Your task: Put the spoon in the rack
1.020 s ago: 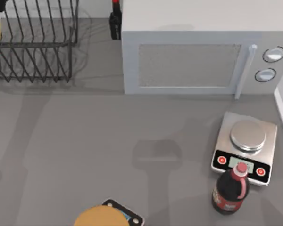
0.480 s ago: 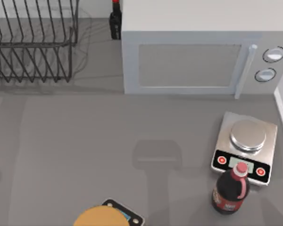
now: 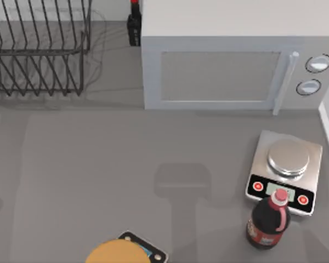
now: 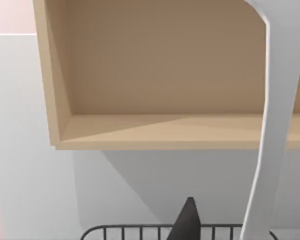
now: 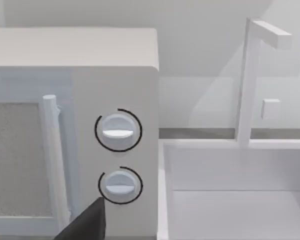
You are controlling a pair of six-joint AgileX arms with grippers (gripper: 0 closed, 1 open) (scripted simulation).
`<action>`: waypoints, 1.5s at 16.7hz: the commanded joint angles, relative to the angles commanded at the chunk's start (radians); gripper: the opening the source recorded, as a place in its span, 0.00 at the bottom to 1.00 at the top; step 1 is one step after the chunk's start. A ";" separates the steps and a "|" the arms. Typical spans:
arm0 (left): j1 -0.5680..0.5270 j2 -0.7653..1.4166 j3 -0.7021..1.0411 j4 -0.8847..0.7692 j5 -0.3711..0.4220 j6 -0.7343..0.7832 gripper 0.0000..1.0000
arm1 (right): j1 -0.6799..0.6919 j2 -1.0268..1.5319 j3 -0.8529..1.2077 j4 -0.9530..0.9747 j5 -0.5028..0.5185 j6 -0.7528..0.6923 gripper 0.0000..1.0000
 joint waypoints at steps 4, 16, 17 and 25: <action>-0.016 0.143 -0.006 0.150 -0.010 -0.002 0.00 | 0.000 0.000 0.000 0.000 0.000 0.000 1.00; -0.099 0.800 -0.172 0.980 -0.091 0.002 0.00 | 0.000 0.000 0.000 0.000 0.000 0.000 1.00; -0.104 0.825 -0.183 1.013 -0.095 0.001 0.00 | 0.000 0.000 0.000 0.000 0.000 0.000 1.00; -0.108 0.850 -0.194 1.045 -0.100 0.000 0.15 | 0.000 0.000 0.000 0.000 0.000 0.000 1.00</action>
